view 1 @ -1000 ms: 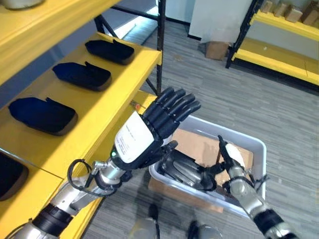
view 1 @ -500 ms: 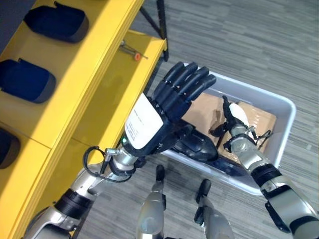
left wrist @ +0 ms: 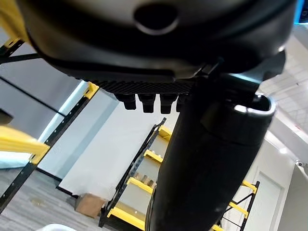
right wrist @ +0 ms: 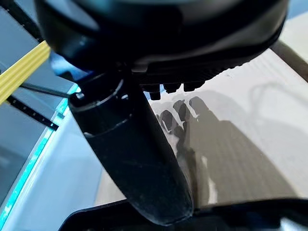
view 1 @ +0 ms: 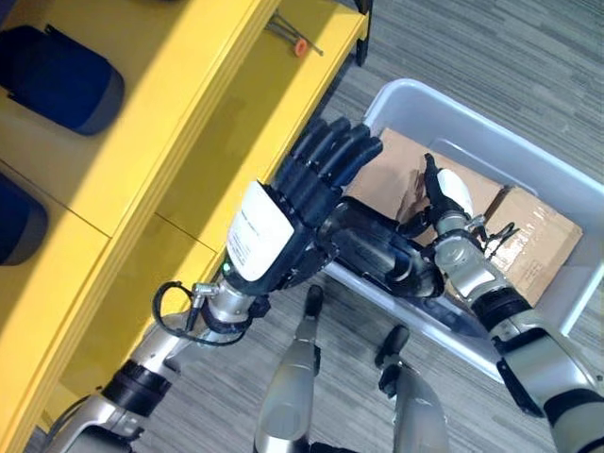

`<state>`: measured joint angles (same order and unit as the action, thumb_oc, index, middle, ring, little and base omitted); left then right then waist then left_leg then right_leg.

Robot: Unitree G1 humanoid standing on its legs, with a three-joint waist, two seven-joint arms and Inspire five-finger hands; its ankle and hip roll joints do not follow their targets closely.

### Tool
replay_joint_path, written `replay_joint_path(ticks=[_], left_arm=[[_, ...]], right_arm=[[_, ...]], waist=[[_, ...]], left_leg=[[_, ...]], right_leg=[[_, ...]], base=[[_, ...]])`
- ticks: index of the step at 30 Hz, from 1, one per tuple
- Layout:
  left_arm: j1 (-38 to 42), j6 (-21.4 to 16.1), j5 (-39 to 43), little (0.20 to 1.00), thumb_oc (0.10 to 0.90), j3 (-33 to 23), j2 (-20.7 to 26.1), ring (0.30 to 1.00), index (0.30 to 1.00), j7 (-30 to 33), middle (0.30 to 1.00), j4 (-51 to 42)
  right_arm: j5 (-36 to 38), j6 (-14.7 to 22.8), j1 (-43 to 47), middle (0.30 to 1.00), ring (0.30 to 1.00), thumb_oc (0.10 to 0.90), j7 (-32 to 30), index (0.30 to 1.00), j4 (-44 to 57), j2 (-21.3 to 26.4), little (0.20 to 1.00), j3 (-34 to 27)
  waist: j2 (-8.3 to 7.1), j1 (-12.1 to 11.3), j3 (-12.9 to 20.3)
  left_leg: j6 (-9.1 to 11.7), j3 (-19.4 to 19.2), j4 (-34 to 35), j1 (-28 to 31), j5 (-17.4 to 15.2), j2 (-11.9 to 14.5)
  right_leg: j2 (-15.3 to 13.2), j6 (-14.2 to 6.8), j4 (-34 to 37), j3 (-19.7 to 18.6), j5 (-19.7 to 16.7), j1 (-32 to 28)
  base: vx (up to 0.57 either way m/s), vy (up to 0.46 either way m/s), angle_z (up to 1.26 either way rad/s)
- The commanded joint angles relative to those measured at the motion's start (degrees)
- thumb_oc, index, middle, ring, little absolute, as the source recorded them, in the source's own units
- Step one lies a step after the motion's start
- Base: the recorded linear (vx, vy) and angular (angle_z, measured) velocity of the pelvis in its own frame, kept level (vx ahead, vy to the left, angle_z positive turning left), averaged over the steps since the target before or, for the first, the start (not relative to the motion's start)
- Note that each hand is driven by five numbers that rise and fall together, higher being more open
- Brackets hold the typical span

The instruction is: Move parts from the plastic box to the shelf.

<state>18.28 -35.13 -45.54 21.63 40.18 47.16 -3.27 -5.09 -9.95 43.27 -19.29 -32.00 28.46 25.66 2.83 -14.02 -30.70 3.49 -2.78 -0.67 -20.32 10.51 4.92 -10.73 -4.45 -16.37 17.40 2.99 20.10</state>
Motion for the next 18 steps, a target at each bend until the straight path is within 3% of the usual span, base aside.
replay_joint_path(ticks=[1,7,10,13,17,18], left_arm=[[2.1,-0.9,-0.5,1.0,0.9,-3.1,-0.8,1.0,1.0,5.6,1.0,-7.5],[1.6,0.1,-1.0,1.0,0.9,-3.0,-1.2,1.0,1.0,5.2,1.0,-7.3],[1.5,0.6,-1.2,1.0,0.9,-2.6,-1.5,1.0,1.0,5.3,1.0,-7.3],[1.4,1.7,-1.2,1.0,0.9,-2.1,-1.6,1.0,1.0,5.6,1.0,-7.7],[0.9,3.9,-1.9,1.0,0.9,-1.3,-2.1,1.0,1.0,6.1,1.0,-8.2],[1.1,4.6,-2.2,1.0,0.9,-0.8,-2.3,1.0,1.0,6.3,1.0,-8.1]], right_arm=[[4.0,1.8,2.5,1.0,1.0,0.9,0.5,1.0,11.8,-2.0,1.0,-0.3],[6.2,-1.9,-2.7,1.0,1.0,0.9,2.5,1.0,14.6,-3.9,1.0,-0.1],[5.9,-1.7,-4.3,1.0,1.0,0.9,3.0,1.0,14.0,-4.1,1.0,0.4],[2.3,-1.3,-6.4,1.0,1.0,0.9,5.5,1.0,15.9,-4.1,1.0,1.0],[-7.2,-4.6,-9.1,1.0,1.0,0.9,7.4,1.0,22.2,-4.5,1.0,3.8],[-9.5,-6.2,-9.4,0.962,0.962,0.873,7.9,0.962,23.5,-4.4,0.962,4.9]], waist=[[-1.56,1.3,0.9],[-2.41,2.3,0.9],[-2.49,2.7,0.9],[-2.57,3.4,0.9],[-2.97,4.4,0.9],[-3.07,4.6,0.9]], left_leg=[[-1.8,0.3,-5.0,-1.6,-8.1,-3.7],[-1.7,-0.7,-5.5,-1.8,-8.7,-3.3],[-1.7,-1.1,-5.3,-2.0,-8.6,-3.1],[-1.6,-1.4,-5.1,-2.5,-8.4,-3.0],[-1.5,-1.8,-5.0,-3.4,-8.2,-3.0],[-1.5,-1.9,-4.8,-3.6,-8.1,-3.0]], right_leg=[[3.6,0.4,0.8,-0.1,1.2,-0.1],[3.8,0.3,0.7,-0.6,1.2,0.2],[3.8,0.2,0.9,-0.8,1.1,0.5],[4.0,0.1,0.9,-1.0,0.9,1.2],[4.2,-0.1,0.8,-1.5,0.6,2.5],[4.2,-0.2,0.9,-1.5,0.5,2.8]], base=[[0.0,0.0,0.0],[0.0,0.0,-0.05],[0.0,0.006,-0.03],[0.0,0.0,0.0],[-0.01,0.038,-0.04],[-0.01,0.021,-0.1]])
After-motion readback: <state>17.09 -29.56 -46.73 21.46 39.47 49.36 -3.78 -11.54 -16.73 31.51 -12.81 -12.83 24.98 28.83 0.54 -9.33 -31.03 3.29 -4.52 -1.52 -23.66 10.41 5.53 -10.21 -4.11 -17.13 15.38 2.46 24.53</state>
